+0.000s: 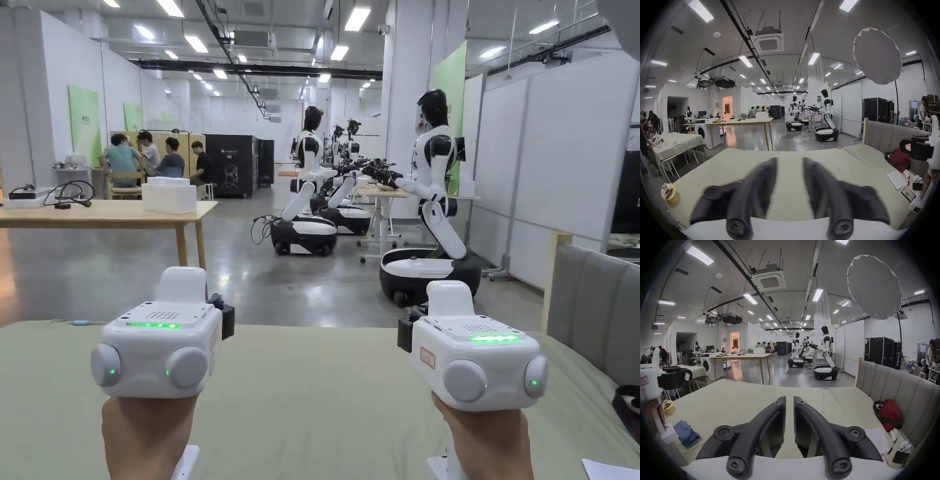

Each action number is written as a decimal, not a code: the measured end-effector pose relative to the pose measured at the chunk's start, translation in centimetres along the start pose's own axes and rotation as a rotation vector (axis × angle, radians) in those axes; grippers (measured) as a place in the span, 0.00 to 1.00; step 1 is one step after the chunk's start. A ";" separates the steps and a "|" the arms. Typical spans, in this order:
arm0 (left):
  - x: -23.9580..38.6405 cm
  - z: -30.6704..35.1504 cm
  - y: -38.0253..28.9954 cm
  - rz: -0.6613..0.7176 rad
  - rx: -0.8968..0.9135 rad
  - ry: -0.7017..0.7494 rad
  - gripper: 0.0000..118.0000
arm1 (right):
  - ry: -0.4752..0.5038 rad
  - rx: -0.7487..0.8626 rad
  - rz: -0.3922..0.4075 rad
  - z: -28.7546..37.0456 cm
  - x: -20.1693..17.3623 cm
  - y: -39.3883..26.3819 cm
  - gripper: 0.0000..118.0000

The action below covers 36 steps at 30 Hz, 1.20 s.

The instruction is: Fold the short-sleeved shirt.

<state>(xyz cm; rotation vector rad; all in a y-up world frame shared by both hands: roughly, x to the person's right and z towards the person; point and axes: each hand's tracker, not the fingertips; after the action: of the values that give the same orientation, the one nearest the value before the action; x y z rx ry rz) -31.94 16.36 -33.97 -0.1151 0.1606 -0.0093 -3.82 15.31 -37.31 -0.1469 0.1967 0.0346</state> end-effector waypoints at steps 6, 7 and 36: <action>-0.1 0.2 0.2 -0.001 0.008 0.004 0.77 | 0.006 -0.020 0.024 -0.2 -0.5 -0.1 0.53; -0.2 0.3 0.3 0.003 0.010 0.003 0.84 | 0.006 -0.018 0.024 -0.2 -0.6 -0.1 0.61; -0.8 1.4 0.3 0.041 0.019 0.013 1.00 | -0.086 0.007 -0.063 3.1 -1.9 3.2 1.00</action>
<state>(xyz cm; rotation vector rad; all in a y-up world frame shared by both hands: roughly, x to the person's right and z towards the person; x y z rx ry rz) -32.53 16.83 -32.45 -0.0926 0.1761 0.0291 -5.20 18.88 -34.39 -0.1442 0.1061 -0.0224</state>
